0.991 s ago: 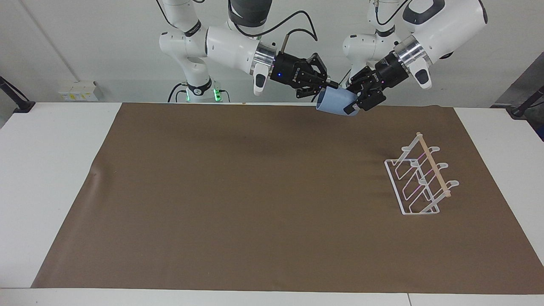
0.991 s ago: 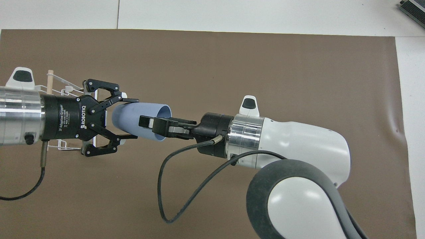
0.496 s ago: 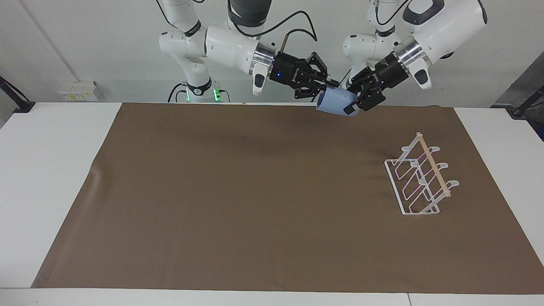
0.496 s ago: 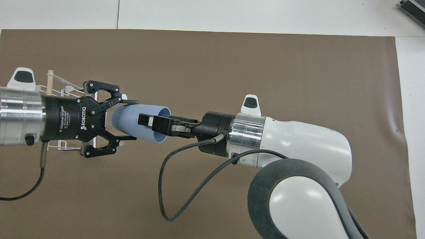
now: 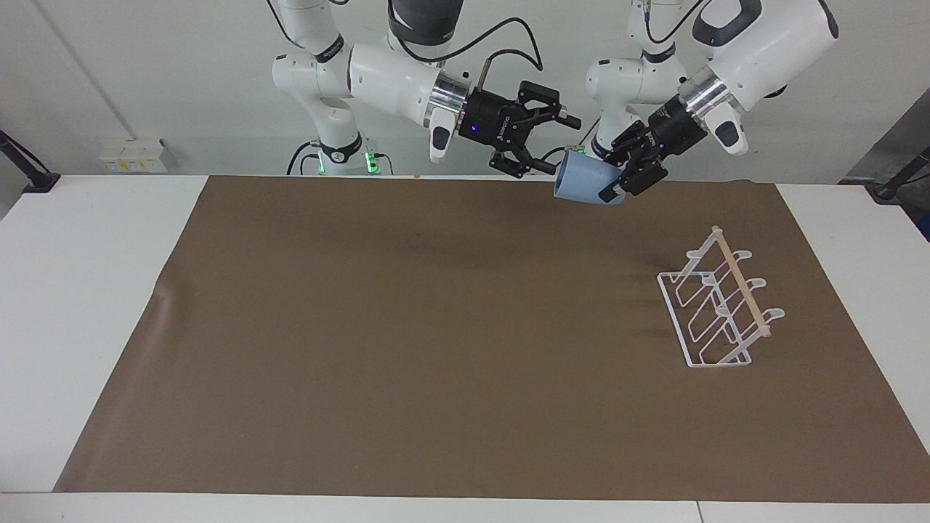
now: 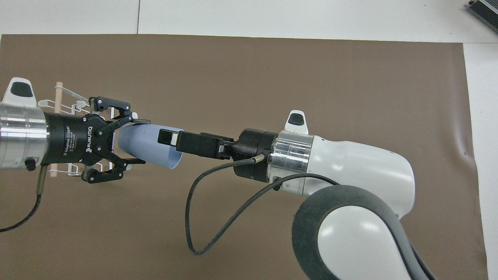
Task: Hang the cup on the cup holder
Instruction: 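Carry the cup to the rack with the left gripper while the right gripper withdraws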
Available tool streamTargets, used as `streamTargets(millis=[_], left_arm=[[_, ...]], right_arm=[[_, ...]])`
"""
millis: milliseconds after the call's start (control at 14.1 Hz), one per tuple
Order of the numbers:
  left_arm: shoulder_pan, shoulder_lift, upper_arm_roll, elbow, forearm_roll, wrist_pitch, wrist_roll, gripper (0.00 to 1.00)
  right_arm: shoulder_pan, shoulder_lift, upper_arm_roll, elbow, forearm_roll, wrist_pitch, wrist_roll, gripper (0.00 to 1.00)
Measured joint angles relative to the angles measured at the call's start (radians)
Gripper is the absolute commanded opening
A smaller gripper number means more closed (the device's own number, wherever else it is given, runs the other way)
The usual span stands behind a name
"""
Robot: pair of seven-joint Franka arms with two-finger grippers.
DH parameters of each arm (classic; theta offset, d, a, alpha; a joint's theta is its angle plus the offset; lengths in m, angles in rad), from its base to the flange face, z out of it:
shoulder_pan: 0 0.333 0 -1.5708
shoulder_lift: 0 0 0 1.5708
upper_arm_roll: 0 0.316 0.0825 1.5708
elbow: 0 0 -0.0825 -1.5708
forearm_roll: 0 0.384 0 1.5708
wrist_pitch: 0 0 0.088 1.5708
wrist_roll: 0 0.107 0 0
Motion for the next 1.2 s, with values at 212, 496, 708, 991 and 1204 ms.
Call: streamTargets(millis=[212, 496, 708, 991, 1204], left_arm=[[0.000, 0.000, 0.001, 0.000, 0.173, 0.000, 0.010, 0.00], [0.000, 0.000, -0.001, 0.001, 0.426, 0.048, 0.028, 0.00], [0.001, 0.009, 0.000, 0.001, 0.595, 0.155, 0.087, 0.00], [0.044, 0.034, 0.004, 0.001, 0.746, 0.283, 0.241, 0.00], [0.055, 0.097, 0.005, 0.010, 0.870, 0.379, 0.314, 0.00]], right_arm=[[-0.007, 0.000, -0.009, 0.012, 0.000, 0.001, 0.000, 1.00], [-0.037, -0.001, -0.013, 0.051, -0.142, 0.001, 0.001, 1.00], [-0.069, -0.001, -0.015, 0.082, -0.318, 0.000, 0.004, 1.00], [-0.095, -0.001, -0.022, 0.094, -0.585, 0.000, 0.003, 1.00], [-0.108, -0.001, -0.035, 0.100, -0.881, 0.000, 0.006, 1.00]])
